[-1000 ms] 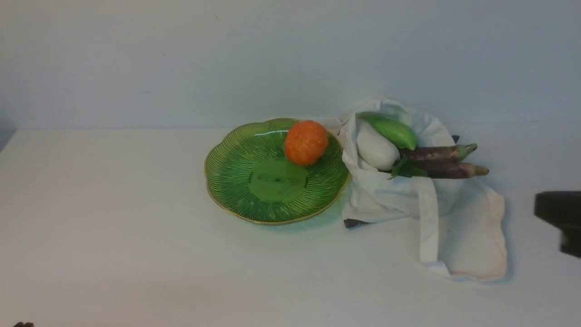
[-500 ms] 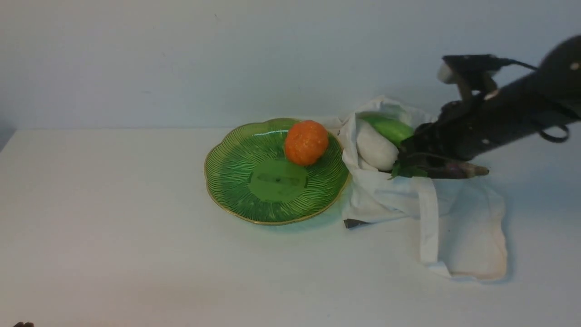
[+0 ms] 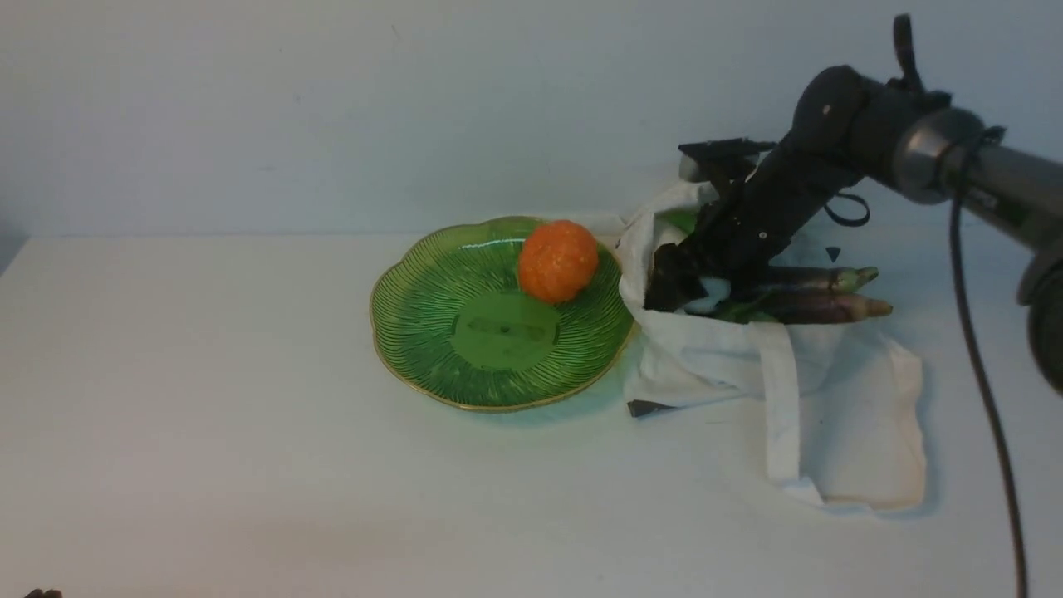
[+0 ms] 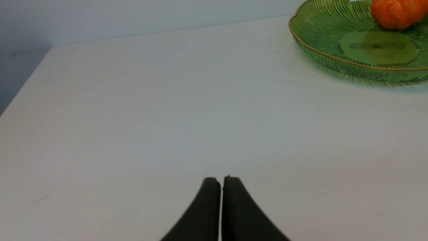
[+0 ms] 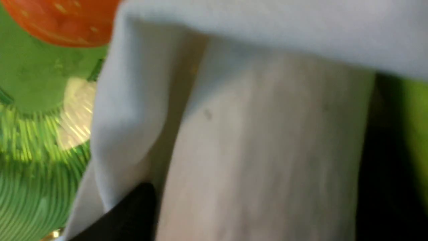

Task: Take vegetables from cloth bag on white table place on plate.
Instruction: 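Reach into the cloth bag and grasp a vegetable inside it with the right gripper, then take the vegetable out of the bag and place it on the plate with the right gripper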

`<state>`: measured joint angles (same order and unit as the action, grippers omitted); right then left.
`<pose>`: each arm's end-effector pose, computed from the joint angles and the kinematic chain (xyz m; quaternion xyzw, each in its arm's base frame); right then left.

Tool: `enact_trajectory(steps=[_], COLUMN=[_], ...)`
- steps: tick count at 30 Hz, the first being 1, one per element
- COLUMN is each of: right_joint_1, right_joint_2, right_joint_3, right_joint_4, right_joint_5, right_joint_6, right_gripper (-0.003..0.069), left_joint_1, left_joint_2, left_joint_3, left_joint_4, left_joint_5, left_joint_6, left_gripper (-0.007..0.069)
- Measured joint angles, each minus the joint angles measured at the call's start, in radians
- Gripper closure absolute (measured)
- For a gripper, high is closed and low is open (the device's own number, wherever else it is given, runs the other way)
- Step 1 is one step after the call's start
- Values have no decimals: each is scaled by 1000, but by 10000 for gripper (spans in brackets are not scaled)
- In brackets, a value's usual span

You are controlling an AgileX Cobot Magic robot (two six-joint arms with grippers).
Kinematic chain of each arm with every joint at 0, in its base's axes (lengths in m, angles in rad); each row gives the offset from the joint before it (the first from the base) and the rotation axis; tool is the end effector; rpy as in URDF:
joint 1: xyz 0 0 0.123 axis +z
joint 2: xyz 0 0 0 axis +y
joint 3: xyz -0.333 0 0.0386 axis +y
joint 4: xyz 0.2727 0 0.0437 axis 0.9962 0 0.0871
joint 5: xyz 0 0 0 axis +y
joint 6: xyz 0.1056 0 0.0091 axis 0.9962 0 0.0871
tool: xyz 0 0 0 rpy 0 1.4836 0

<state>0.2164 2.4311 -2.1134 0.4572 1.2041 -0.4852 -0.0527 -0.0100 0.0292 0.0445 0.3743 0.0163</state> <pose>0.5443 0.1644 0.1721 -0.2713 0.9355 0.2058 0.0947 0.0412 -0.0004 0.1647 0.0397 0.8056 0.0080 0.5911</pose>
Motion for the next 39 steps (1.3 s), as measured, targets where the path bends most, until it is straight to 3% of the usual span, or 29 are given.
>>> enact_trajectory(steps=[5, 14, 21, 27, 39], right_joint_1=[3, 4, 4, 4, 4], right_joint_2=[28, -160, -372, -391, -394], right_joint_3=[-142, -151, 94, 304, 365], right_joint_4=[-87, -288, -310, -331, -348], right_joint_5=[41, 62, 55, 49, 35], right_joint_6=[91, 273, 301, 316, 388], right_gripper=[239, 239, 240, 240, 240], left_joint_1=[0, 0, 0, 0, 0], left_joint_2=[0, 0, 0, 0, 0], left_joint_3=[0, 0, 0, 0, 0], left_joint_4=[0, 0, 0, 0, 0], left_joint_5=[0, 0, 0, 0, 0], left_joint_6=[0, 0, 0, 0, 0], left_gripper=[629, 629, 629, 629, 629])
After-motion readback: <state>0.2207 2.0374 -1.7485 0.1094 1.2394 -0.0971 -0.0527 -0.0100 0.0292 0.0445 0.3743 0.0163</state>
